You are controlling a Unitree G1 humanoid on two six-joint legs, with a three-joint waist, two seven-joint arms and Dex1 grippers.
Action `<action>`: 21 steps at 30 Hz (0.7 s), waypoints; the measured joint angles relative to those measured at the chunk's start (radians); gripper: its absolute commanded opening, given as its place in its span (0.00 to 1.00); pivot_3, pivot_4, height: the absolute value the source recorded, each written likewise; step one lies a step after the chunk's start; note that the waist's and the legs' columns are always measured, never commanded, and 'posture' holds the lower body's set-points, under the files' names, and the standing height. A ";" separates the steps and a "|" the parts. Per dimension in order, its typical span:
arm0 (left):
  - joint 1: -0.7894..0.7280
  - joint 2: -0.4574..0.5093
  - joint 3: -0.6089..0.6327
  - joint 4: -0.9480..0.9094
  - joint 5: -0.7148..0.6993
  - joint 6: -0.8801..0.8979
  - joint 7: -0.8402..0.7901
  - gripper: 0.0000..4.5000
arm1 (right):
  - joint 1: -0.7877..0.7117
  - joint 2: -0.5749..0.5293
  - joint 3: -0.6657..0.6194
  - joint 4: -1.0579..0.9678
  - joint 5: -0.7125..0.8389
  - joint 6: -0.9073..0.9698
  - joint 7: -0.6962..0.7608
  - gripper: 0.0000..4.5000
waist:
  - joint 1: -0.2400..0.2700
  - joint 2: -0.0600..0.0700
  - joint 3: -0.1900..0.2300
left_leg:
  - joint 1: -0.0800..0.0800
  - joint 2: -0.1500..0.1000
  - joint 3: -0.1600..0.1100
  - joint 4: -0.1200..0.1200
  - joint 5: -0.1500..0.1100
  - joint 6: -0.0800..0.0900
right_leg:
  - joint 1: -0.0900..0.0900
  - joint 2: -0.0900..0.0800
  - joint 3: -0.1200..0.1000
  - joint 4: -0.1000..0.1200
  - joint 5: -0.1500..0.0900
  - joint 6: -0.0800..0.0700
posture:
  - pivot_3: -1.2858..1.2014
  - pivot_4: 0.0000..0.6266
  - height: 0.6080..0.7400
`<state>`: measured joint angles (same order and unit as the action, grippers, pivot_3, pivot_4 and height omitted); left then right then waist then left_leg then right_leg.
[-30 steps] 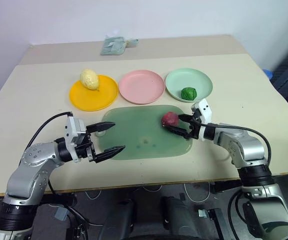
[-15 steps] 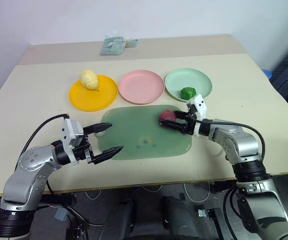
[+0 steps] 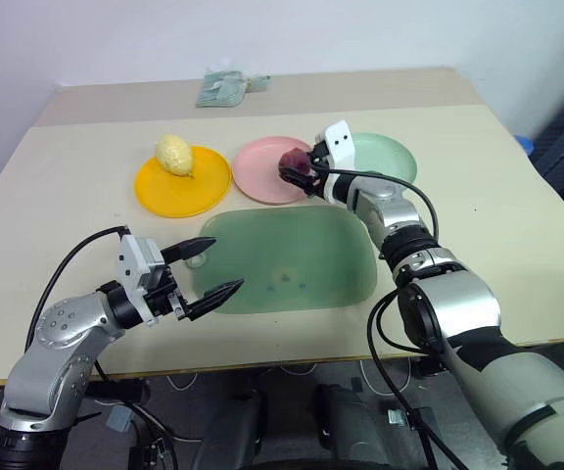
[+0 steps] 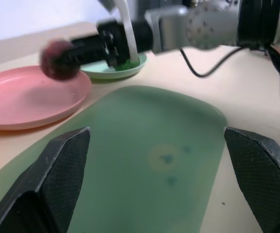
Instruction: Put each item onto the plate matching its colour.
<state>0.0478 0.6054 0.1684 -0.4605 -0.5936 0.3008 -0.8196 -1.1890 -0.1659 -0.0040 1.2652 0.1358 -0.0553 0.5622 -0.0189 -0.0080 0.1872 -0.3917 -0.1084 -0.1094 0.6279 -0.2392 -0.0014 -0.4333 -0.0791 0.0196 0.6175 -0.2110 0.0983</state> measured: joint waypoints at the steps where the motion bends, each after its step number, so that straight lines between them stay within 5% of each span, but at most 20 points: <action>1: 0.012 -0.001 0.006 -0.014 0.006 0.004 0.025 1.00 | -0.008 0.004 -0.010 0.023 -0.005 -0.008 -0.015 0.99 | -0.002 0.000 0.000 | 0.000 0.000 0.000 0.000 0.000 0.000 | -0.001 0.000 0.000 0.001 0.000 0.000 | 0.52 0.24 1.00; 8: 0.050 -0.059 0.024 -0.091 0.063 0.042 0.218 1.00 | -0.032 0.011 -0.065 0.058 -0.024 -0.059 -0.047 0.99 | -0.015 0.000 0.000 | 0.000 0.000 0.000 -0.001 0.000 0.000 | -0.001 0.001 0.000 0.001 0.000 0.000 | 0.52 0.24 1.00; 13: -0.043 -0.136 -0.011 -0.046 0.153 0.039 0.332 1.00 | -0.005 -0.020 -0.121 -0.022 0.016 -0.116 0.100 0.99 | -0.009 0.000 0.000 | 0.000 0.000 0.000 0.000 0.000 0.000 | 0.000 0.002 -0.001 0.001 0.000 0.000 | 0.52 0.24 1.00; 16: -0.065 -0.163 -0.042 -0.008 0.191 0.033 0.353 1.00 | 0.105 -0.066 -0.122 -0.244 0.057 -0.105 0.220 0.99 | 0.000 0.000 0.000 | 0.000 0.000 0.000 0.000 0.000 0.001 | 0.000 0.001 -0.001 0.001 0.000 0.000 | 0.52 0.24 1.00; 21: -0.075 -0.178 -0.052 0.070 0.212 -0.006 0.338 1.00 | 0.547 -0.222 -0.098 -0.894 0.146 0.181 0.317 0.99 | 0.016 0.000 0.000 | -0.001 0.000 -0.001 0.002 -0.001 0.002 | 0.001 0.000 -0.001 0.001 0.000 0.000 | 0.52 0.24 1.00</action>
<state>-0.0268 0.4270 0.1161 -0.3902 -0.3817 0.2944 -0.4813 -0.6417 -0.3876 -0.1019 0.3710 0.2821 0.1257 0.8788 -0.0032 -0.0077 0.1870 -0.3924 -0.1087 -0.1103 0.6297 -0.2405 0.0009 -0.4326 -0.0794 0.0190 0.6181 -0.2111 0.0985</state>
